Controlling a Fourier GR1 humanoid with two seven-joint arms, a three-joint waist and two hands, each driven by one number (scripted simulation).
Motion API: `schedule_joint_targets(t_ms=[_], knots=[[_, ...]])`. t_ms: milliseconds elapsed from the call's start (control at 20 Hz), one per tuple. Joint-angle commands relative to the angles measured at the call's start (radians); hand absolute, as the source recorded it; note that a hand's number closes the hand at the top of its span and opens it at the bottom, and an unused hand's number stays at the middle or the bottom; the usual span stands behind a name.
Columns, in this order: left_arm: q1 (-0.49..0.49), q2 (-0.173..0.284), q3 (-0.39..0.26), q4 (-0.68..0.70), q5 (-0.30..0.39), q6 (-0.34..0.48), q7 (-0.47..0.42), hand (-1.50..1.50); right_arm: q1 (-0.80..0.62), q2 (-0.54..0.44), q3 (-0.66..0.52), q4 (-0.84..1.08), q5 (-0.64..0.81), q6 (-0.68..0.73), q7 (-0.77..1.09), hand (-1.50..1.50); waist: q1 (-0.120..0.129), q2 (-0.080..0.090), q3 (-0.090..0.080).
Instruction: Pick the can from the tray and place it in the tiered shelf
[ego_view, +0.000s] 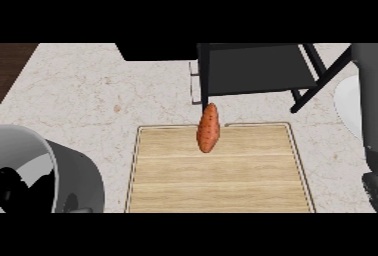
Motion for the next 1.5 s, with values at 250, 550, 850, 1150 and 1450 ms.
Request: schedule_joint_targets(t_ms=[250, 550, 850, 1150, 1450], knots=[[-0.087, -0.119, 0.04, 0.19, 0.019, 0.005, -0.004, 0.0, -0.009, -0.039, -0.027, 0.173, 0.028, -0.093, -0.194, 1.5, -0.011, 0.016, -0.039], [-0.132, -0.103, 0.033, 0.166, 0.029, 0.032, 0.036, 0.0, -0.05, -0.026, -0.025, 0.284, 0.039, -0.121, -0.262, 1.5, -0.011, 0.015, -0.038], [-0.116, -0.125, 0.015, 0.178, 0.034, 0.028, -0.002, 0.0, -0.094, 0.007, 0.029, 0.33, 0.093, -0.133, -0.249, 1.5, -0.011, 0.012, -0.039], [-0.12, -0.108, 0.029, 0.182, 0.065, 0.043, 0.008, 0.0, -0.089, -0.001, -0.168, 0.352, -0.015, -0.281, -0.22, -1.5, -0.023, 0.012, -0.038], [-0.101, -0.112, 0.001, 0.211, 0.044, 0.025, -0.034, 0.0, -0.163, 0.024, -0.284, 0.37, -0.131, -0.329, -0.211, -1.5, -0.02, 0.01, -0.038]])
